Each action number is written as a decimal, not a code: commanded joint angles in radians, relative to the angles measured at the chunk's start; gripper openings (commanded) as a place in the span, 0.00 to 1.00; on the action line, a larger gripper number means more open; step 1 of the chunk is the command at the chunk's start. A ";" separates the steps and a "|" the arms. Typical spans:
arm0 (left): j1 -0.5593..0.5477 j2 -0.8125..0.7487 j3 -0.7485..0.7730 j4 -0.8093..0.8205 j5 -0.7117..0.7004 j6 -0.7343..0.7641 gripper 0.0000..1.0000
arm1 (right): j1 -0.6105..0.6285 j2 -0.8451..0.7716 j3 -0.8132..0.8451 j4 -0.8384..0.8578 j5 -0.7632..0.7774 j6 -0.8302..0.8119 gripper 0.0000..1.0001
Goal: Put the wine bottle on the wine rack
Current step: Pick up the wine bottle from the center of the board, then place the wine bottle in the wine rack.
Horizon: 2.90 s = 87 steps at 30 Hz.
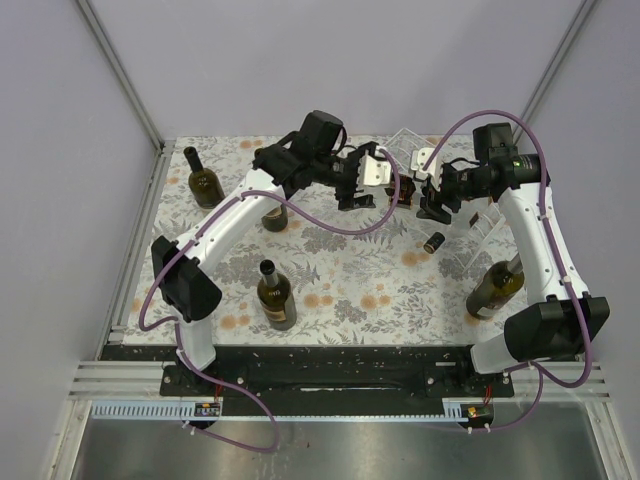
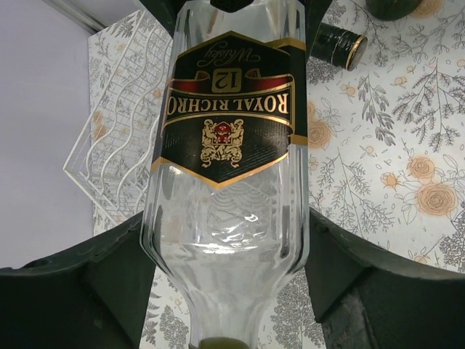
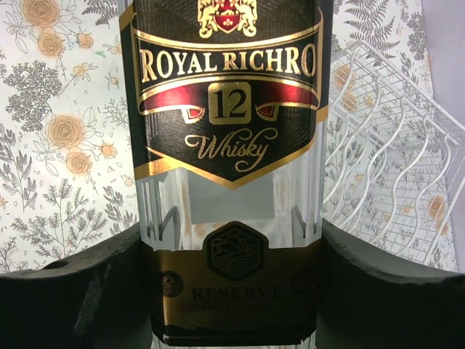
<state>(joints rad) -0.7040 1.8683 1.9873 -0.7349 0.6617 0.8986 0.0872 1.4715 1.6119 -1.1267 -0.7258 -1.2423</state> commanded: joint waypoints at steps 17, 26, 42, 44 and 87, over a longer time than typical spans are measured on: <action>-0.061 -0.004 0.039 -0.080 -0.037 0.207 0.00 | -0.007 -0.063 0.037 0.067 -0.162 0.073 0.26; -0.063 0.014 0.114 -0.075 -0.045 0.112 0.00 | -0.007 -0.051 0.002 0.134 -0.113 0.124 0.60; -0.058 0.011 0.113 -0.027 -0.047 0.046 0.00 | -0.007 -0.059 -0.018 0.157 -0.073 0.136 0.93; -0.054 0.017 0.123 -0.023 -0.050 0.027 0.00 | -0.007 -0.062 -0.020 0.159 -0.073 0.138 0.95; -0.077 0.060 0.024 0.568 -0.511 -0.708 0.00 | -0.046 -0.246 -0.108 0.611 0.457 0.782 0.99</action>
<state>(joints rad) -0.7300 1.9652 1.9270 -0.4473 0.2455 0.3099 0.0586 1.2842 1.5417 -0.6266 -0.3962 -0.6113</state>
